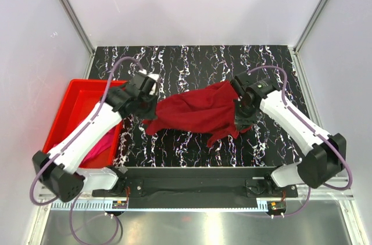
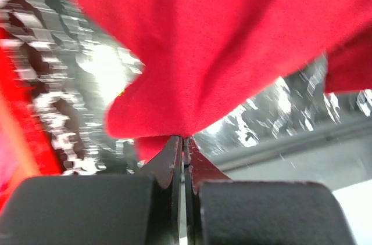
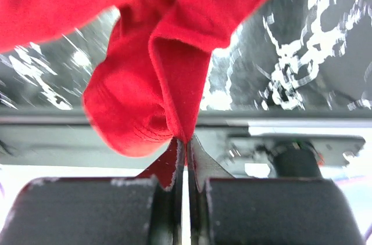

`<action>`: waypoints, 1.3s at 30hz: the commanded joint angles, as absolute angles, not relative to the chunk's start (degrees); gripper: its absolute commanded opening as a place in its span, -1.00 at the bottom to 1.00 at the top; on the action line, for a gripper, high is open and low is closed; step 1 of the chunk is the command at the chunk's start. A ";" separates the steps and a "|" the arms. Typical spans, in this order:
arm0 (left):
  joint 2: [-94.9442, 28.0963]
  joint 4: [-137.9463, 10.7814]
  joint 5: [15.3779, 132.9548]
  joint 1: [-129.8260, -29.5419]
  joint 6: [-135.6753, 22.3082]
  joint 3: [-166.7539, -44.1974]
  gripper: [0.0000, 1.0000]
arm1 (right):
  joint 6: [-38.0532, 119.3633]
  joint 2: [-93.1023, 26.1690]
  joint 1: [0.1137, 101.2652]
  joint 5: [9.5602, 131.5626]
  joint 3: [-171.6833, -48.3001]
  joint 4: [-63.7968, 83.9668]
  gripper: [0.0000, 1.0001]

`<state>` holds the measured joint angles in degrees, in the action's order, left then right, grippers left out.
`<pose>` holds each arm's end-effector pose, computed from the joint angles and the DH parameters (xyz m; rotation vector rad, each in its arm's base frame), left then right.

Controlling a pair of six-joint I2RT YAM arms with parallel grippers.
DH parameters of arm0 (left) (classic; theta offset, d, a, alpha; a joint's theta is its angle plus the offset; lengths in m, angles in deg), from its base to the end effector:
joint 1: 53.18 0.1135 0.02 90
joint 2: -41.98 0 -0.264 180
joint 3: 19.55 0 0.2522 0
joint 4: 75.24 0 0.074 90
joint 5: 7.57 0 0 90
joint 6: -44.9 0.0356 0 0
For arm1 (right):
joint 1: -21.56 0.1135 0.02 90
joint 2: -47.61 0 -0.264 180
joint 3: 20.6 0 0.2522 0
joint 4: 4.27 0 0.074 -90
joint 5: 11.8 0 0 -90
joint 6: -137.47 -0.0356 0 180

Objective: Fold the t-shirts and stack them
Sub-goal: Flatten the tshirt out

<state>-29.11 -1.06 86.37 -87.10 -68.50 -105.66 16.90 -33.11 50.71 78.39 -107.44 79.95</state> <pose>0.1957 -0.1286 0.3346 0.2158 2.6156 -0.2680 0.2191 0.1221 0.2937 0.0371 2.9559 0.1491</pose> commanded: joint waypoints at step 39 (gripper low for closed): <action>-40.28 -31.08 75.03 -87.20 -73.50 -81.72 -0.31 | 18.20 -41.16 48.02 61.87 -100.46 65.05 0.48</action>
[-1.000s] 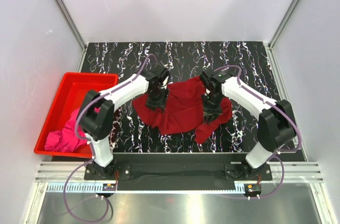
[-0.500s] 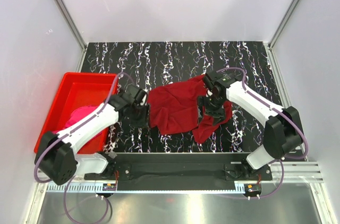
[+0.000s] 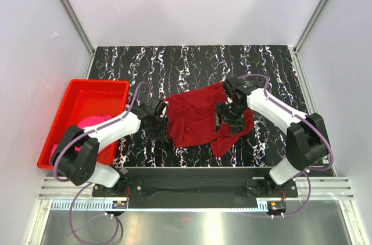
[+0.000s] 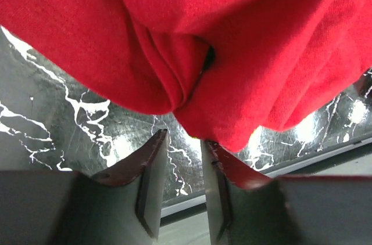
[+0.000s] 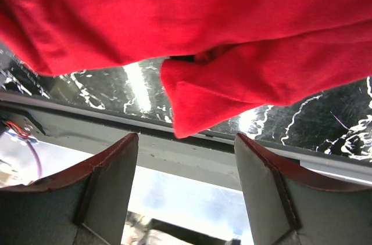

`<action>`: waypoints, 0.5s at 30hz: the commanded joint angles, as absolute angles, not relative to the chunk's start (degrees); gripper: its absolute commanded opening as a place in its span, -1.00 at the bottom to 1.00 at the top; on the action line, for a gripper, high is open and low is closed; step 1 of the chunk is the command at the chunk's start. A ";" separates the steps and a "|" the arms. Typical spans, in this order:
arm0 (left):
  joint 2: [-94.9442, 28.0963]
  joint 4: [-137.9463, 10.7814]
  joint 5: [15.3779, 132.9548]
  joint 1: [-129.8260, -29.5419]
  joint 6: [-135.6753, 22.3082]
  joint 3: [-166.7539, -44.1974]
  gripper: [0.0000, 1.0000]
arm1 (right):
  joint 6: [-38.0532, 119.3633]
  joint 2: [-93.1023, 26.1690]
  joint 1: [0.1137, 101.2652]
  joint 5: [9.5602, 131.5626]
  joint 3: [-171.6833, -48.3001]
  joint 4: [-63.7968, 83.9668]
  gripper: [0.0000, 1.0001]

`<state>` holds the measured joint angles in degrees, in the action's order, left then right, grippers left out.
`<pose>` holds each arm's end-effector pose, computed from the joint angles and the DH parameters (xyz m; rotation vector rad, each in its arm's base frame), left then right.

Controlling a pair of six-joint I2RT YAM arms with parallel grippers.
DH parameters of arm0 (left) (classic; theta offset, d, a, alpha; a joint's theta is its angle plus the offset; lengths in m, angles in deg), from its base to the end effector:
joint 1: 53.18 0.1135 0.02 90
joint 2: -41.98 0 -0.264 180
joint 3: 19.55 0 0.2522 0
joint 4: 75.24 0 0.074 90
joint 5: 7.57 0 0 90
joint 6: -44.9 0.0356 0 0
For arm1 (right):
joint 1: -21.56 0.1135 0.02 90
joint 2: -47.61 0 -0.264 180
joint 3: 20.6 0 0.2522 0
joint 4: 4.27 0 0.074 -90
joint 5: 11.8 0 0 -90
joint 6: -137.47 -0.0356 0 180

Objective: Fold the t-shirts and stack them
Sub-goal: Flatten the tshirt out

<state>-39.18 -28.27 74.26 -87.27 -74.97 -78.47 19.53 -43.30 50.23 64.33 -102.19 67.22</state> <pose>0.2056 -0.1452 0.1768 0.1435 2.8709 -0.4534 0.2507 0.1468 0.2295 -0.0498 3.0830 0.4477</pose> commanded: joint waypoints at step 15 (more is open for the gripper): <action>-47.93 -34.14 78.29 -87.20 -71.12 -86.30 -0.34 | 17.24 -44.58 41.61 57.55 -95.18 59.77 0.43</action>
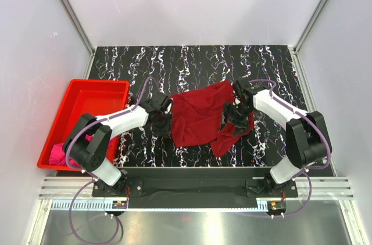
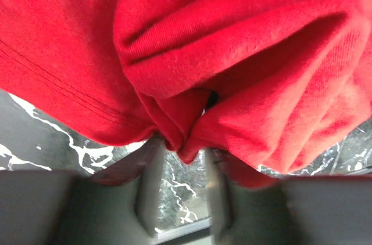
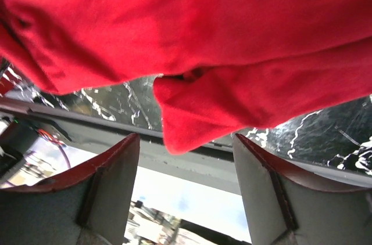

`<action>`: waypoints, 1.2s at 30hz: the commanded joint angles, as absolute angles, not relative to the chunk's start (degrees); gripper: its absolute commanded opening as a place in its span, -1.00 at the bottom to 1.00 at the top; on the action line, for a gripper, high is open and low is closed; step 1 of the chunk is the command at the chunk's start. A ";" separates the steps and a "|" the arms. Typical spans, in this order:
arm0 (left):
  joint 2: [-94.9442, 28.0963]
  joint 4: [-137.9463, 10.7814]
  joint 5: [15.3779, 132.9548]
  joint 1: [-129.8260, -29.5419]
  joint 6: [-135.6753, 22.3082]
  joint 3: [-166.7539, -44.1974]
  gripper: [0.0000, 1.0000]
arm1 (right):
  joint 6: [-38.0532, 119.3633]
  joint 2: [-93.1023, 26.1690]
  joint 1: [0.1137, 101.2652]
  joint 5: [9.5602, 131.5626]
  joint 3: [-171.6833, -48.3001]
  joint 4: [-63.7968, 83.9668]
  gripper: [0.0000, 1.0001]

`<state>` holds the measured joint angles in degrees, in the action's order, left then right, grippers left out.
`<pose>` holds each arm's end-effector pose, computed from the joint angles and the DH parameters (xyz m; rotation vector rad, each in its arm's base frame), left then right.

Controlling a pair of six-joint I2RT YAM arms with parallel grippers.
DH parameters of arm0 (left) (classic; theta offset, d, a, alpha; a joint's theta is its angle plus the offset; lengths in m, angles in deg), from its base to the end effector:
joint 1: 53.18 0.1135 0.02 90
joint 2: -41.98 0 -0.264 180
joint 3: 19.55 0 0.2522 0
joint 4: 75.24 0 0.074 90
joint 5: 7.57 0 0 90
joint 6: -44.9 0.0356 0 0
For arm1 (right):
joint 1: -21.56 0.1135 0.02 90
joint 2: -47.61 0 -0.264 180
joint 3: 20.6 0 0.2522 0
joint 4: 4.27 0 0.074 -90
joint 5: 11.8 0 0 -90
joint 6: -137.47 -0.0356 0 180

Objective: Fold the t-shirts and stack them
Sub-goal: Flatten the tshirt out

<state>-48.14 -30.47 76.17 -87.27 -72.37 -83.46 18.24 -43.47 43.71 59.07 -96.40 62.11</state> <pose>0.2318 -0.1615 0.1627 0.1981 2.8802 -0.3825 0.2585 0.1178 0.2045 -0.1522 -3.0720 -0.5642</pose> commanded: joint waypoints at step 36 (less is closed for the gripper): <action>-41.07 2.50 108.09 -105.89 -71.80 -103.56 -1.00 | 19.18 -47.51 46.61 62.30 -114.62 64.69 0.29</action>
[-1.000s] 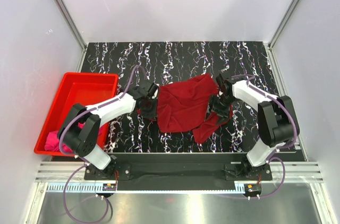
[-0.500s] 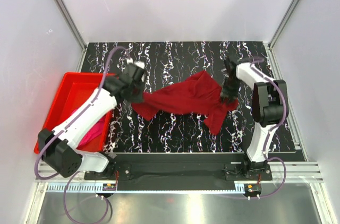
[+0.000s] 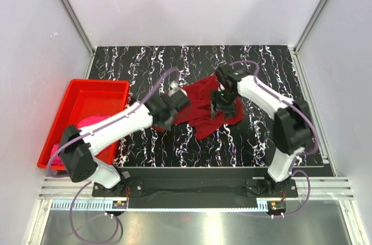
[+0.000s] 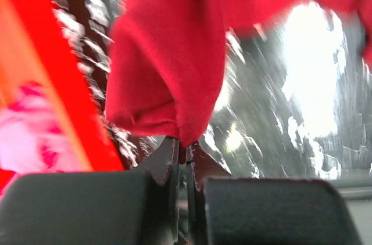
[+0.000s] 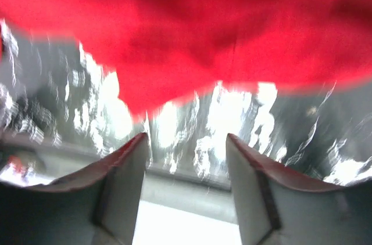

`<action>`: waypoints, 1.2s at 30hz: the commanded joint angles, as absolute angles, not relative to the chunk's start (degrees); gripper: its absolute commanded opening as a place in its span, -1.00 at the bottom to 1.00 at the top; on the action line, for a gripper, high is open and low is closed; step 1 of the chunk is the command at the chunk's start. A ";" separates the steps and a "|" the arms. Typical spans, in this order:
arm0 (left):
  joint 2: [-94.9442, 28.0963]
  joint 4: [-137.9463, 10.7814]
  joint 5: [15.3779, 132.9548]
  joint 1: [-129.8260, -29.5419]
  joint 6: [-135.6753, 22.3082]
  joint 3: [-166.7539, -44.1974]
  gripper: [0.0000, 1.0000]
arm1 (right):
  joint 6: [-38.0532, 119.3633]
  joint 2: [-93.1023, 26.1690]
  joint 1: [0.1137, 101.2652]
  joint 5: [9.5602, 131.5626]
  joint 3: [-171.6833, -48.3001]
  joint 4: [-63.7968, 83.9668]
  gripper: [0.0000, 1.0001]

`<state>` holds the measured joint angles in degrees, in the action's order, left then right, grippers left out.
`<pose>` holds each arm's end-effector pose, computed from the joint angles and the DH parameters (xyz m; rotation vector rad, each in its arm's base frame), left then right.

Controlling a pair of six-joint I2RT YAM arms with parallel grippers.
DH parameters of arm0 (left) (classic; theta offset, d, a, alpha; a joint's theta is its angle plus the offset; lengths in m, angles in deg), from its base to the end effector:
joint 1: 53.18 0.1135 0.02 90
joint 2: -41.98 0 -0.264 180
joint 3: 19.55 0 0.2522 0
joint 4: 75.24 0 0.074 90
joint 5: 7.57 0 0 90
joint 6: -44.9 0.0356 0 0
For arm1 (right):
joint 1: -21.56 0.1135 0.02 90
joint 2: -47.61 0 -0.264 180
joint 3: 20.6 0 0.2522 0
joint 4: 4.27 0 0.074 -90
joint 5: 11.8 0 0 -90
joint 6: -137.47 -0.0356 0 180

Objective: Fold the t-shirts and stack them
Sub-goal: Flatten the tshirt out

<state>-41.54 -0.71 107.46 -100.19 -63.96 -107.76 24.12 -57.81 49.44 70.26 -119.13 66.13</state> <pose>0.2007 -0.1932 0.2967 0.5337 2.5511 0.2335 0.3200 0.1748 0.2312 -0.1410 2.9803 0.3304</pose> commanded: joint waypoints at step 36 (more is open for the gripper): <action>-25.61 0.92 109.05 -108.03 -82.11 -101.42 -1.00 | 10.38 -54.60 28.42 69.76 -94.82 34.28 -0.02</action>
<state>-28.32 1.04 106.72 -108.30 -81.42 -98.49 7.55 -51.82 28.55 68.14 -92.33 39.60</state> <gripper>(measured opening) 0.043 0.546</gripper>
